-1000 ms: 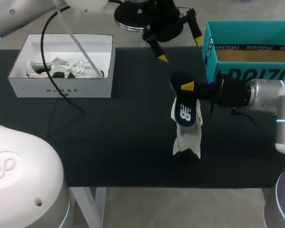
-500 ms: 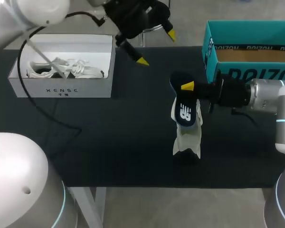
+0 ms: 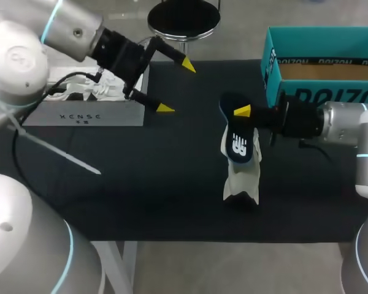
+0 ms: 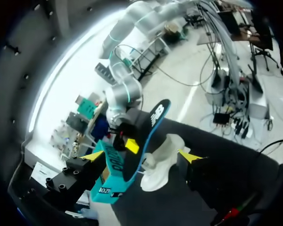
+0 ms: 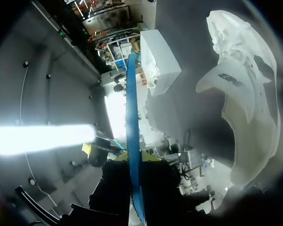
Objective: Take the shoe out of the shoebox, open the shoe tongue, remove and reinsert the insole, then place the shoe into the shoebox
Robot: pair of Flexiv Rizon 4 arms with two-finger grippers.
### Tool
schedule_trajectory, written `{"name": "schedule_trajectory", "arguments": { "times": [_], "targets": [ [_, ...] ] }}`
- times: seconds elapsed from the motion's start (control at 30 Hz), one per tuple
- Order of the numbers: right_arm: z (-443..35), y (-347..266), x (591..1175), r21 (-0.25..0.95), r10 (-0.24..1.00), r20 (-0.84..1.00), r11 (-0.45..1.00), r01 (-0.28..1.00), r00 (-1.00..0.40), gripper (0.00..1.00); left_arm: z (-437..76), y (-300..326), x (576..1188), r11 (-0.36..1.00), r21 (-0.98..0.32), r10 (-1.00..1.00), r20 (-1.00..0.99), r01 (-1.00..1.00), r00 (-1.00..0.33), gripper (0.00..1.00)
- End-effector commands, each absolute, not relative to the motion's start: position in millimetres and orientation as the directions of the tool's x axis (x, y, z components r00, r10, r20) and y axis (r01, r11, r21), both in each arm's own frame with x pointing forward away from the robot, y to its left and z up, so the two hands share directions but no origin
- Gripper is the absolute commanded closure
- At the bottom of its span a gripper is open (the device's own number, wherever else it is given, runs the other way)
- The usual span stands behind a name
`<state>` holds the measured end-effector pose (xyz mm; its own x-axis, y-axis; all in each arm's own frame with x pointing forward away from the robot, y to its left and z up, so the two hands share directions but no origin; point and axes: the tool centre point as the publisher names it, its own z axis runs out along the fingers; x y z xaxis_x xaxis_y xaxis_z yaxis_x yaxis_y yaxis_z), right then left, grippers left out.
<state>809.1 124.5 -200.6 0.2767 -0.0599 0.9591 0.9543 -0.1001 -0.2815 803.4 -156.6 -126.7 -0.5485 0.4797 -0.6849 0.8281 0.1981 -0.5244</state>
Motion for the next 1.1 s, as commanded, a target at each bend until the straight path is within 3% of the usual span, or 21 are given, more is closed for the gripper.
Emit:
{"name": "schedule_trajectory", "arguments": {
  "times": [0.03, 0.43, 1.1],
  "targets": [
    [-201, 125, 809, -0.281, -0.059, 0.959, -0.101, 0.954, 0.277, 1.0, -144, -162, 801, 0.159, -0.547, 0.064, -0.825, 0.822, -0.561, 0.0],
    [-201, 125, 809, -0.281, -0.059, 0.959, -0.101, 0.954, 0.277, 1.0, -173, -205, 781, 0.169, -0.511, 0.073, -0.846, 0.843, -0.527, 0.0],
    [-201, 125, 809, -0.281, -0.059, 0.959, -0.101, 0.954, 0.277, 1.0, -206, -259, 772, 0.071, -0.534, 0.025, -0.843, 0.842, -0.537, 0.0]
  ]
}}
